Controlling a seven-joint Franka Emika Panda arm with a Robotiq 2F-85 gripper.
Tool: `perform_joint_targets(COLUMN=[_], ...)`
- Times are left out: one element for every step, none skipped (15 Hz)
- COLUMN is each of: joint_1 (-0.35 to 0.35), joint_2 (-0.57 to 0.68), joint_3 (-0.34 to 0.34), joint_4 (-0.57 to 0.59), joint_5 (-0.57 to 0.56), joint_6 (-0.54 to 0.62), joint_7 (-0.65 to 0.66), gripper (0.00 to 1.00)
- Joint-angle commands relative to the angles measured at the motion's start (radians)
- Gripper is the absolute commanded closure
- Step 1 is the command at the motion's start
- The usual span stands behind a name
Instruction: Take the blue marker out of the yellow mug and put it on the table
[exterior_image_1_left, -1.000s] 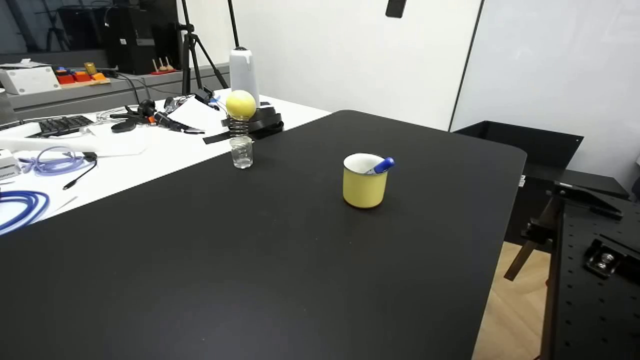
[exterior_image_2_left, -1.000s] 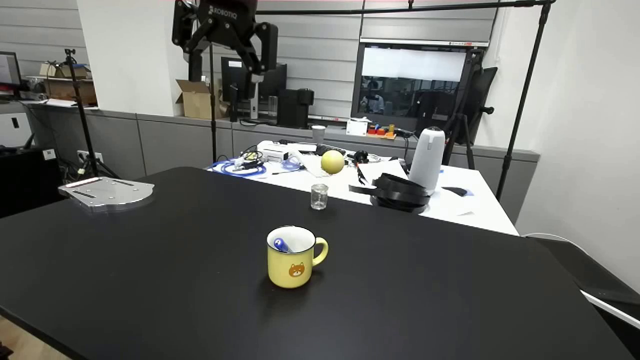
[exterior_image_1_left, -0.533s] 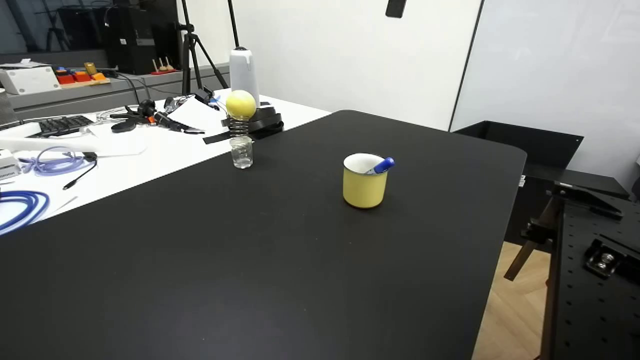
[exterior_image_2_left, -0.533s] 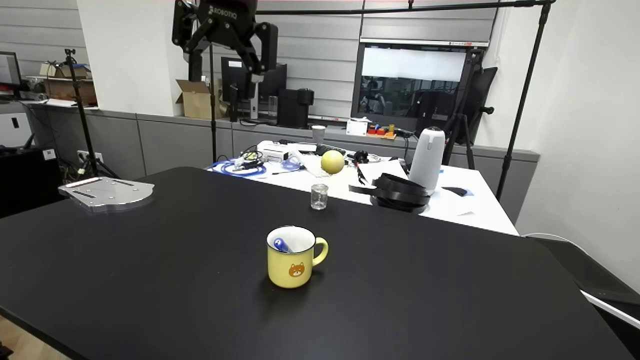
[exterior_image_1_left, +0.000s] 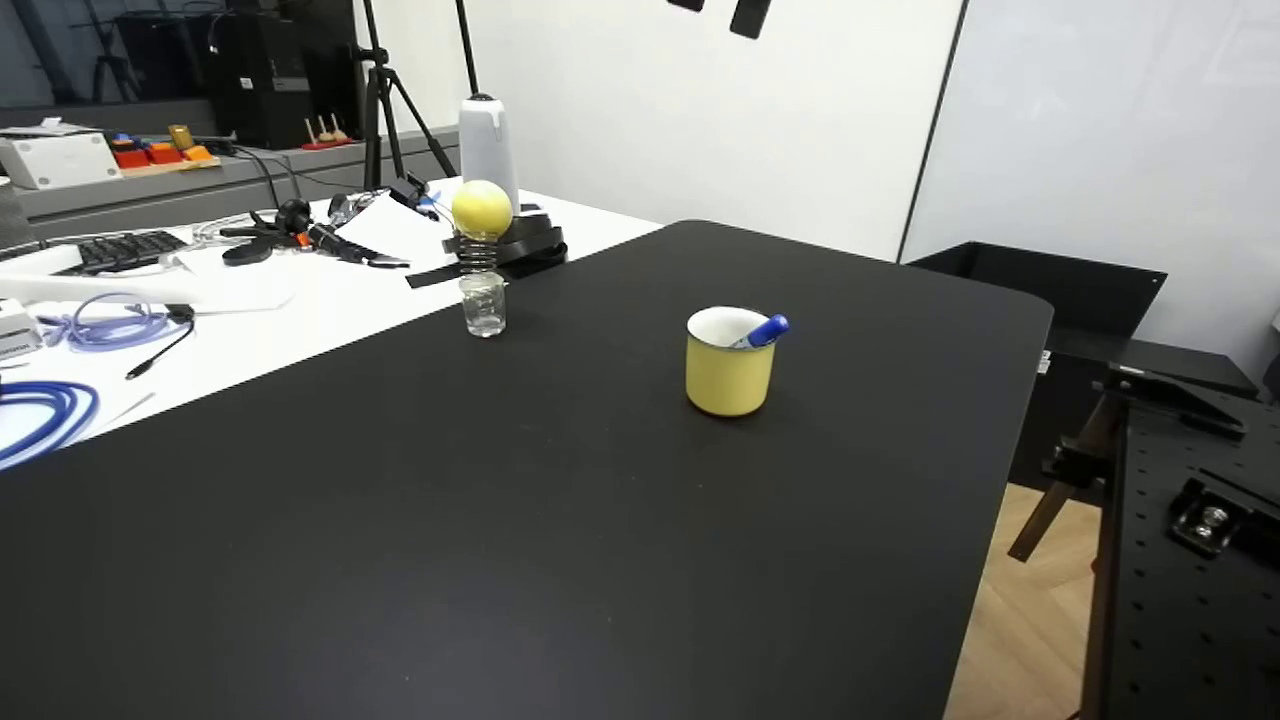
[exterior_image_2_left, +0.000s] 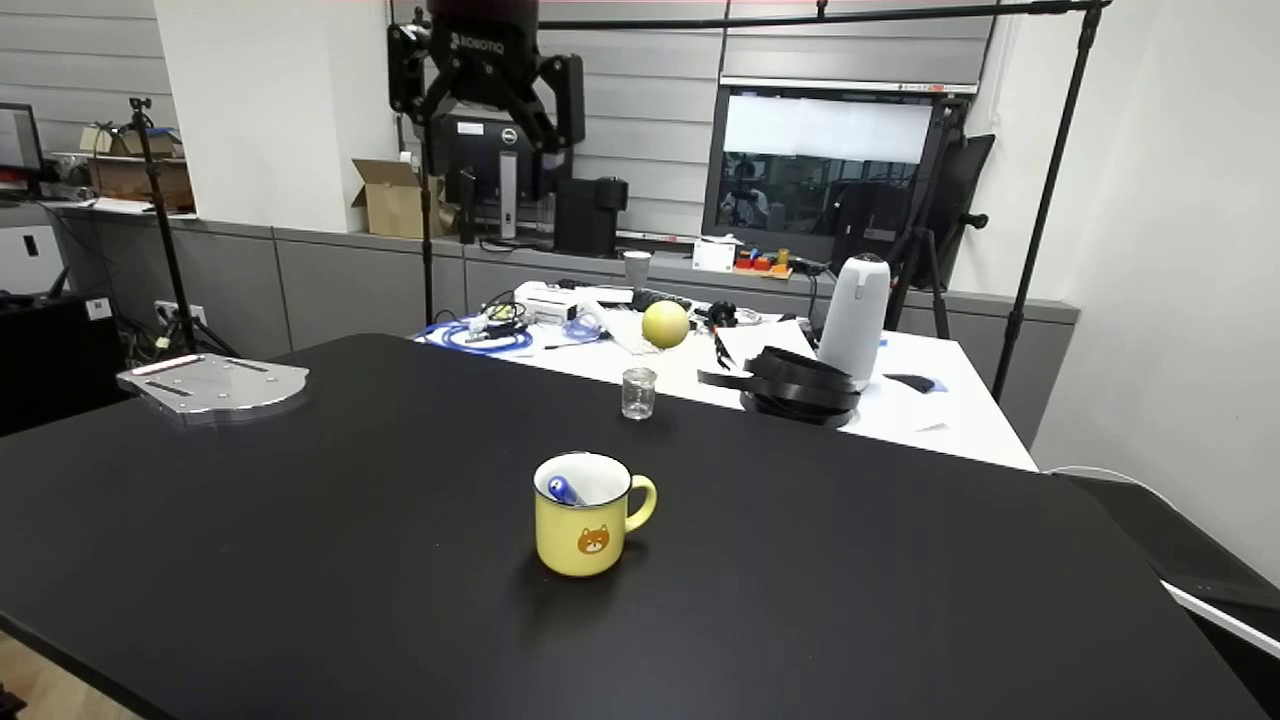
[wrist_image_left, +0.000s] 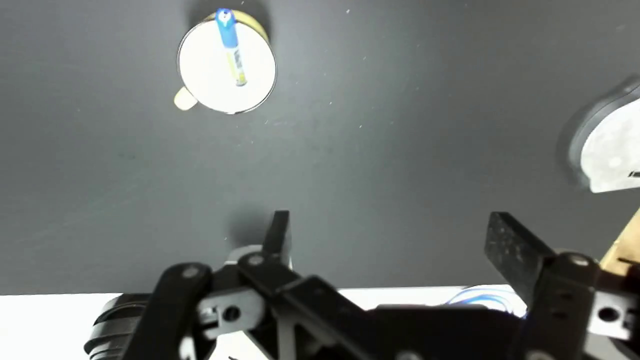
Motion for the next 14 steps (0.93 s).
perform_joint_targets(joint_1=[-0.04, -0.055, -0.071, -0.089, -0.107, -0.126, -0.141, -0.155, -0.167, -0.175, -0.181, -0.184, -0.186, -0.185], joint_2=[0.105, 0.145, 0.181, 0.217, 0.253, 0.285, 0.311, 0.335, 0.353, 0.365, 0.374, 0.384, 0.395, 0.404], joint_3=[0.004, 0.004, 0.005, 0.007, 0.007, 0.007, 0.007, 0.006, 0.004, 0.002, -0.001, -0.003, -0.005, -0.005], joint_4=[-0.004, -0.001, 0.003, 0.006, 0.013, 0.017, 0.021, 0.022, 0.022, 0.017, 0.013, 0.011, 0.009, 0.01], joint_5=[-0.018, -0.033, -0.049, -0.067, -0.089, -0.117, -0.143, -0.176, -0.21, -0.241, -0.271, -0.295, -0.317, -0.324], joint_6=[0.187, 0.23, 0.265, 0.304, 0.327, 0.352, 0.36, 0.366, 0.358, 0.353, 0.344, 0.336, 0.326, 0.31], joint_7=[0.018, 0.032, 0.047, 0.061, 0.077, 0.102, 0.125, 0.156, 0.183, 0.213, 0.238, 0.261, 0.282, 0.293], gripper=[0.0, 0.0, 0.0, 0.0, 0.0, 0.0, 0.0, 0.0, 0.0, 0.0, 0.0, 0.0, 0.0, 0.0])
